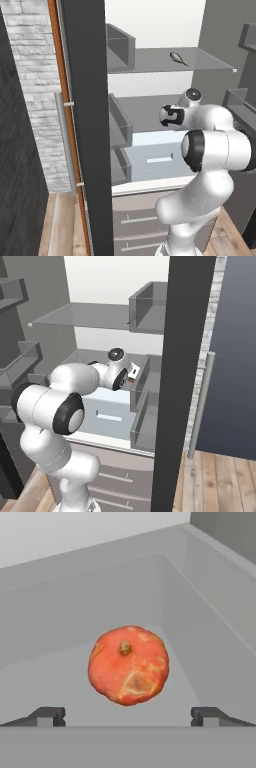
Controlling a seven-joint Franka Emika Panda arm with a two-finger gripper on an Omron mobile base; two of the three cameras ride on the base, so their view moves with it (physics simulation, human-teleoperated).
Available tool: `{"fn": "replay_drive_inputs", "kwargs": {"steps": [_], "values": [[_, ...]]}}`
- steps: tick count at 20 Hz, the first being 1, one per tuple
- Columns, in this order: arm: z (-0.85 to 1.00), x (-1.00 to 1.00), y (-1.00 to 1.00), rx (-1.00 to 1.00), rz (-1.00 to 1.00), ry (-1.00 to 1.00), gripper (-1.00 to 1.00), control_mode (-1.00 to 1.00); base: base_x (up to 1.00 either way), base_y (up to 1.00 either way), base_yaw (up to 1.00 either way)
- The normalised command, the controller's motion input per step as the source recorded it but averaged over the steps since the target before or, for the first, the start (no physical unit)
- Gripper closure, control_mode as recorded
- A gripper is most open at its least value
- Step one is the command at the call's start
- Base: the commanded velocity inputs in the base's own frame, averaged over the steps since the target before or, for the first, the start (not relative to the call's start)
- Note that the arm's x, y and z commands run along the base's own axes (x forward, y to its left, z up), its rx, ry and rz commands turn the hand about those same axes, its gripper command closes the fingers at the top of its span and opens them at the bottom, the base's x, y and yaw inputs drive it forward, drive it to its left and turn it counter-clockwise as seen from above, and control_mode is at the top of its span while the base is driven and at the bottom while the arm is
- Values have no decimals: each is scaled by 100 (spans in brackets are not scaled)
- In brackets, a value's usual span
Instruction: Place one squash and one fish in each tupperware on the nearby counter, to pack two identical lunches.
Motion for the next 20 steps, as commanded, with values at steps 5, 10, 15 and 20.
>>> {"fn": "replay_drive_inputs", "kwargs": {"steps": [5, 10, 15, 20], "values": [[-21, 28, 0, 0, 0, 0, -100, -100, 0, 0, 0], [-22, 26, -5, 0, 0, 0, -100, -100, 0, 0, 0], [-17, 24, -11, 0, 0, 0, -100, -100, 0, 0, 0], [-24, 19, -6, 0, 0, 0, -100, -100, 0, 0, 0]]}}
